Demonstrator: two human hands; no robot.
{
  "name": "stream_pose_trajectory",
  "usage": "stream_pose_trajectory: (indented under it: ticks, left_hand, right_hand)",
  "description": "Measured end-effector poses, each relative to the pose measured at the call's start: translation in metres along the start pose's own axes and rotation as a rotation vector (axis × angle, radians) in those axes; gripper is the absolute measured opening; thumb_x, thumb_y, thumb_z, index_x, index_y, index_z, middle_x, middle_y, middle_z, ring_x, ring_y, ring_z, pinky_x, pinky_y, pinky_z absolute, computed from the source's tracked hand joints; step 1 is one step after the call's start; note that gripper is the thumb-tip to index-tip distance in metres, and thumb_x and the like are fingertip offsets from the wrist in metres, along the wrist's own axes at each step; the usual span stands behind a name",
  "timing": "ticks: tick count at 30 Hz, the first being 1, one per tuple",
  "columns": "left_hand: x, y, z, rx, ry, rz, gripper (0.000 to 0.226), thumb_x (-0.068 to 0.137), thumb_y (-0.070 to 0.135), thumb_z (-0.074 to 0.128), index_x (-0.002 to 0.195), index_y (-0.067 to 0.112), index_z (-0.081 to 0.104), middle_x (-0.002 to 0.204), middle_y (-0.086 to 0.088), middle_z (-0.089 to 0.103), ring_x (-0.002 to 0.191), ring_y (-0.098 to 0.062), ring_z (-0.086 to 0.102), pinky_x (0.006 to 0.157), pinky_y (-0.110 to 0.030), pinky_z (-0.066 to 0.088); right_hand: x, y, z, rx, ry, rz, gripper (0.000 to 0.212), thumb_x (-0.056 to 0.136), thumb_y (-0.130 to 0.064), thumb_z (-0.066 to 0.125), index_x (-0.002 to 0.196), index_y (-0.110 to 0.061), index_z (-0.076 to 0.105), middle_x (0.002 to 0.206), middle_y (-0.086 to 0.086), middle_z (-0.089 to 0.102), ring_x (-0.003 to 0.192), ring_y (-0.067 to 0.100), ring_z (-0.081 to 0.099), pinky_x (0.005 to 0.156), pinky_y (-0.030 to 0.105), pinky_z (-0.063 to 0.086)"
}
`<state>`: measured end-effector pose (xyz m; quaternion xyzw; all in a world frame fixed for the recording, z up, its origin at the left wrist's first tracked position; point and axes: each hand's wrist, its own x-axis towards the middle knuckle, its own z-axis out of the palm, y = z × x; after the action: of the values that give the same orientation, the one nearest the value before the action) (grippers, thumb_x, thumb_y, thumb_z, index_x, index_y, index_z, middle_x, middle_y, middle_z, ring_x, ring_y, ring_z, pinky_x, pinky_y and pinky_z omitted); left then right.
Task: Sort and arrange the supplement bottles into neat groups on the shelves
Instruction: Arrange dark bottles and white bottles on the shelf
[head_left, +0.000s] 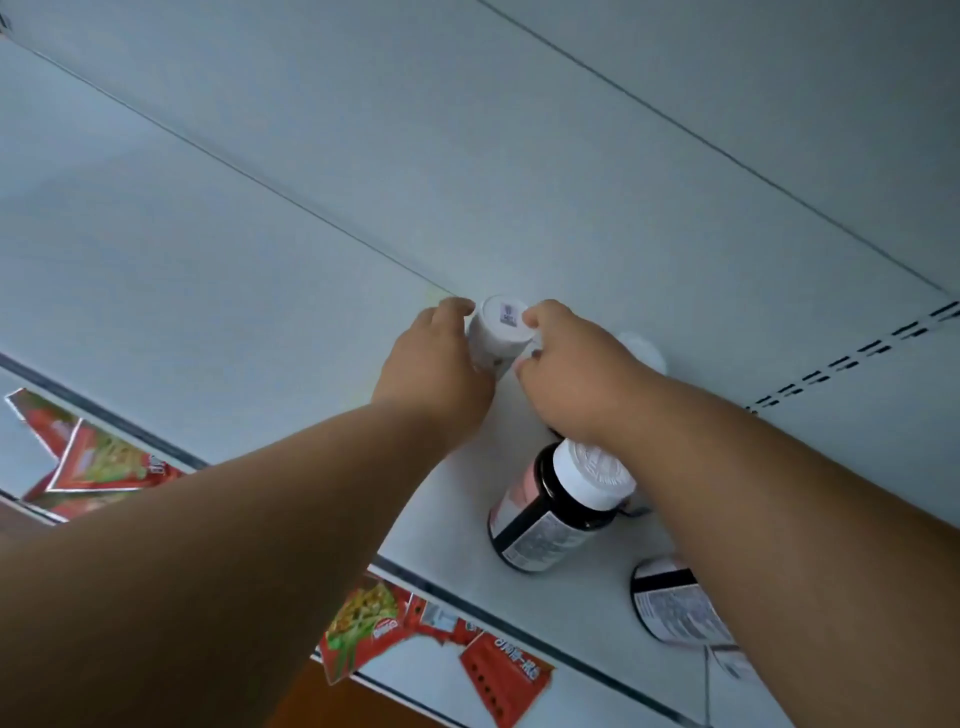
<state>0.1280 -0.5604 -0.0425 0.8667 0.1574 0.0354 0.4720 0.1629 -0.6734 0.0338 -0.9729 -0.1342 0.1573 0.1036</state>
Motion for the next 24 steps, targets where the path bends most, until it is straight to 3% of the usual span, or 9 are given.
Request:
stream_pose_trajectory:
  ticks: [4, 9, 11, 14, 16, 21, 24]
  left_hand:
    - [0.007, -0.005, 0.005, -0.159, 0.022, -0.027, 0.043, 0.083, 0.028, 0.071, 0.123, 0.025, 0.053, 0.119, 0.004, 0.064, 0.105, -0.021, 0.062, 0.088, -0.039, 0.051]
    - [-0.027, -0.009, -0.037, -0.336, 0.037, -0.062, 0.036, 0.094, 0.021, 0.062, 0.129, 0.029, 0.054, 0.110, 0.012, 0.063, 0.094, -0.005, 0.064, 0.067, -0.018, 0.050]
    - [-0.050, -0.007, -0.061, -0.451, 0.027, -0.155, 0.032, 0.097, 0.024, 0.060, 0.127, 0.030, 0.053, 0.108, 0.013, 0.065, 0.087, 0.000, 0.065, 0.058, -0.018, 0.054]
    - [-0.091, -0.003, -0.108, -0.570, 0.028, -0.280, 0.021, 0.098, 0.024, 0.060, 0.118, 0.028, 0.055, 0.105, 0.007, 0.072, 0.085, -0.014, 0.073, 0.081, -0.042, 0.061]
    - [-0.125, 0.003, -0.142, -0.582, 0.003, -0.330, 0.013, 0.100, 0.023, 0.056, 0.113, 0.028, 0.057, 0.098, 0.007, 0.075, 0.085, -0.016, 0.075, 0.088, -0.049, 0.058]
    - [-0.217, 0.038, -0.225, -0.623, -0.070, -0.368, 0.016, 0.102, 0.016, 0.053, 0.114, 0.022, 0.060, 0.097, -0.001, 0.076, 0.091, -0.025, 0.074, 0.092, -0.047, 0.056]
    - [-0.274, 0.073, -0.269, -0.699, -0.138, -0.363, 0.021, 0.102, 0.010, 0.049, 0.116, 0.015, 0.063, 0.099, -0.012, 0.075, 0.094, -0.033, 0.071, 0.082, -0.037, 0.056]
  right_hand:
    - [0.007, 0.002, -0.001, 0.061, 0.054, 0.011, 0.041, 0.094, -0.015, 0.052, 0.134, -0.020, 0.044, 0.132, 0.005, 0.053, 0.110, 0.024, 0.053, 0.093, 0.030, 0.044]
    - [-0.014, -0.020, -0.009, 0.194, 0.073, -0.117, 0.038, 0.091, -0.014, 0.057, 0.124, -0.033, 0.053, 0.119, -0.007, 0.062, 0.100, 0.016, 0.062, 0.086, 0.031, 0.050]
    - [-0.034, -0.037, -0.013, 0.259, 0.051, -0.170, 0.038, 0.090, -0.016, 0.062, 0.121, -0.036, 0.053, 0.114, -0.009, 0.062, 0.098, 0.012, 0.065, 0.087, 0.035, 0.053]
    - [-0.075, -0.071, -0.018, 0.378, 0.015, -0.207, 0.039, 0.089, -0.017, 0.065, 0.120, -0.037, 0.052, 0.111, -0.005, 0.060, 0.094, 0.011, 0.066, 0.079, 0.034, 0.055]
    - [-0.107, -0.096, -0.024, 0.441, -0.014, -0.215, 0.039, 0.089, -0.019, 0.067, 0.120, -0.038, 0.053, 0.110, -0.003, 0.059, 0.094, 0.013, 0.065, 0.077, 0.033, 0.055]
    - [-0.206, -0.145, -0.057, 0.612, -0.071, -0.179, 0.038, 0.088, -0.020, 0.068, 0.116, -0.041, 0.053, 0.107, -0.005, 0.058, 0.094, 0.012, 0.064, 0.076, 0.034, 0.059]
    - [-0.281, -0.163, -0.090, 0.810, -0.055, -0.121, 0.035, 0.085, -0.019, 0.072, 0.111, -0.038, 0.058, 0.098, -0.002, 0.060, 0.084, 0.020, 0.067, 0.071, 0.041, 0.060]
